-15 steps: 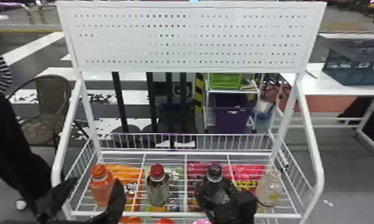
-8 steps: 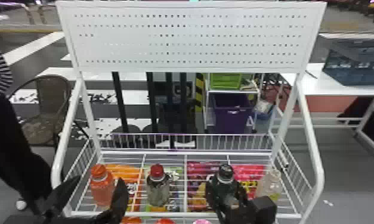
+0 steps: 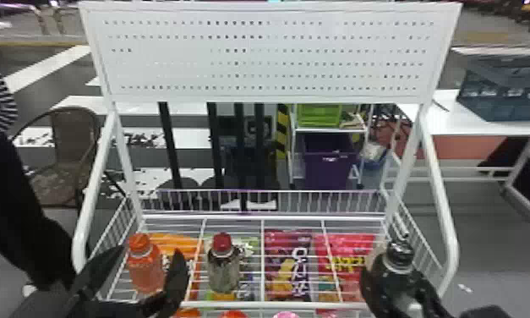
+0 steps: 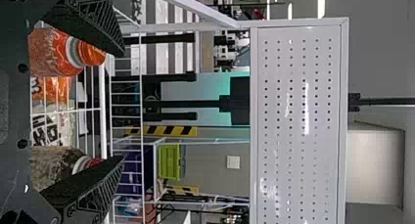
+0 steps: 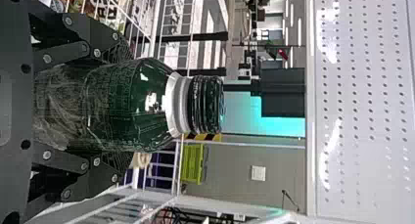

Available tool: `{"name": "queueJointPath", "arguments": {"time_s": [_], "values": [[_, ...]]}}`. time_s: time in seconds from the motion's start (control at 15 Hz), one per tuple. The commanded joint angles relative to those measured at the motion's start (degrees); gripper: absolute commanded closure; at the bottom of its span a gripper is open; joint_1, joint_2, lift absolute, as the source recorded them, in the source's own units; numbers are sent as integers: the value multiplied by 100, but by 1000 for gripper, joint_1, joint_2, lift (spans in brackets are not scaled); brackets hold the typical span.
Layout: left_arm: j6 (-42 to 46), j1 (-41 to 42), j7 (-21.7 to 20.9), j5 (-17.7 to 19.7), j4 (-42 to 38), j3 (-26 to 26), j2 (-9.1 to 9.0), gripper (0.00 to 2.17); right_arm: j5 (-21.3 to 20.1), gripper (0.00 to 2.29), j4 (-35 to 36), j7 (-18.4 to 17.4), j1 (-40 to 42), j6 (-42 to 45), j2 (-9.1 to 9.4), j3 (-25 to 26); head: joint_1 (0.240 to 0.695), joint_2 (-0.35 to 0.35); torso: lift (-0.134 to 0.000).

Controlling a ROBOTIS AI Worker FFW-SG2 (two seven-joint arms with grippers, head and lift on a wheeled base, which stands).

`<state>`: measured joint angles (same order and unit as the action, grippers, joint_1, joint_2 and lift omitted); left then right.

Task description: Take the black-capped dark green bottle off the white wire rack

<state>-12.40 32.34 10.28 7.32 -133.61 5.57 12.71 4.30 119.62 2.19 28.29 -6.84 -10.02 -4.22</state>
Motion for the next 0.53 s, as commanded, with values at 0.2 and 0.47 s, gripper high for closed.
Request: {"name": "queueJointPath", "arguments": {"time_s": [0.2,0.47], "values": [[13,-78,-17,32,125,-21,12,144,186,1379,632,44,889,705,35,669,499,0,0],[83,-105,-17,50,248,-65,12,144,511,1379,896,106,1408,1197,79,1161,499,0,0]]}}
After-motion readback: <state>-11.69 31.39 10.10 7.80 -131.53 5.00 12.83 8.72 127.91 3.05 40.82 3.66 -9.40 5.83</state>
